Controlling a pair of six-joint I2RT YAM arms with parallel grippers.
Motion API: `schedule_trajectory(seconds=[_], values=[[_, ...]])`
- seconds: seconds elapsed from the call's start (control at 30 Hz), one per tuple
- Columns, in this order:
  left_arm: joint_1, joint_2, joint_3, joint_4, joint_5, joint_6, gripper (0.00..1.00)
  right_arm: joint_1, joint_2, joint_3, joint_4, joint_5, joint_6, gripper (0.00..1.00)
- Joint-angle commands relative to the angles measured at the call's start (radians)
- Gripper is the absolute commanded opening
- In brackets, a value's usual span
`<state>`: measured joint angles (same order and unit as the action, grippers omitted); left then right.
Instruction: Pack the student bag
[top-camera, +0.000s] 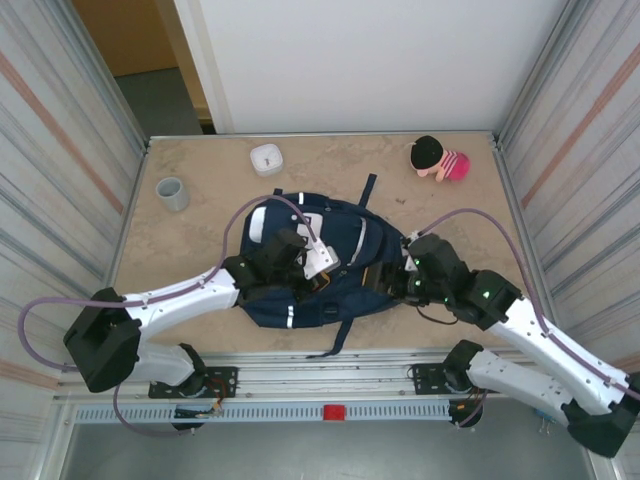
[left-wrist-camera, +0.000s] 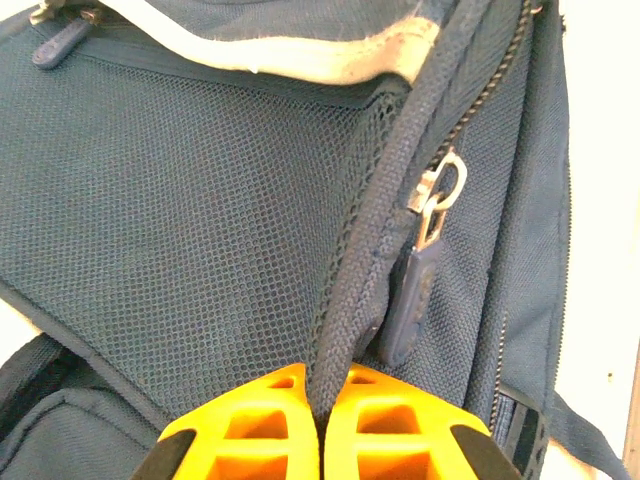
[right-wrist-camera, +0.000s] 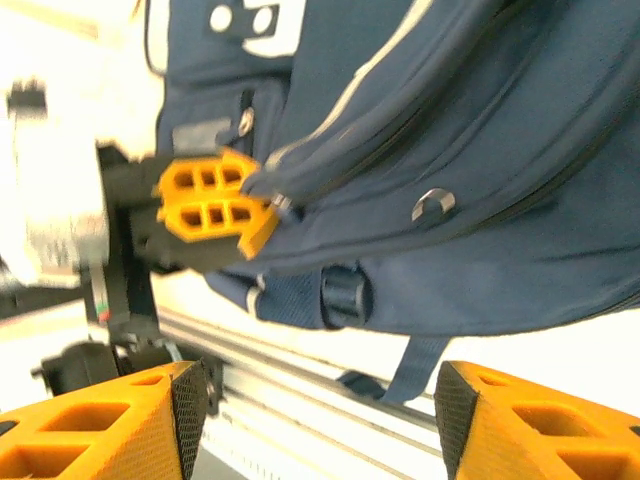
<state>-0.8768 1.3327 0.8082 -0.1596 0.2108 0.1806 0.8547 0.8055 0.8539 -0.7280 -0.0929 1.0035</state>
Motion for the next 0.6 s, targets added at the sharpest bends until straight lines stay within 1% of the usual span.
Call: schedule_trajectory(seconds=[0.0, 0.1, 0.27, 0.47, 0.57], values=[[0.013, -0.025, 0.064, -0.043, 0.061, -0.103, 0.00, 0.095, 0.060, 0.038, 0.006, 0.174, 0.038, 0.63], [0.020, -0.012, 0.069, -0.040, 0.091, -0.112, 0.00, 0.119, 0.141, 0.059, 0.062, 0.180, 0.020, 0.62], [0.033, -0.003, 0.065, -0.021, 0.151, -0.124, 0.00, 0.119, 0.254, 0.074, 0.170, 0.163, -0.013, 0.60], [0.062, -0.008, 0.038, 0.054, 0.268, -0.153, 0.00, 0.094, 0.315, 0.065, 0.262, 0.131, -0.025, 0.58], [0.073, -0.012, 0.027, 0.094, 0.329, -0.168, 0.00, 0.081, 0.318, 0.036, 0.276, 0.161, -0.002, 0.56]])
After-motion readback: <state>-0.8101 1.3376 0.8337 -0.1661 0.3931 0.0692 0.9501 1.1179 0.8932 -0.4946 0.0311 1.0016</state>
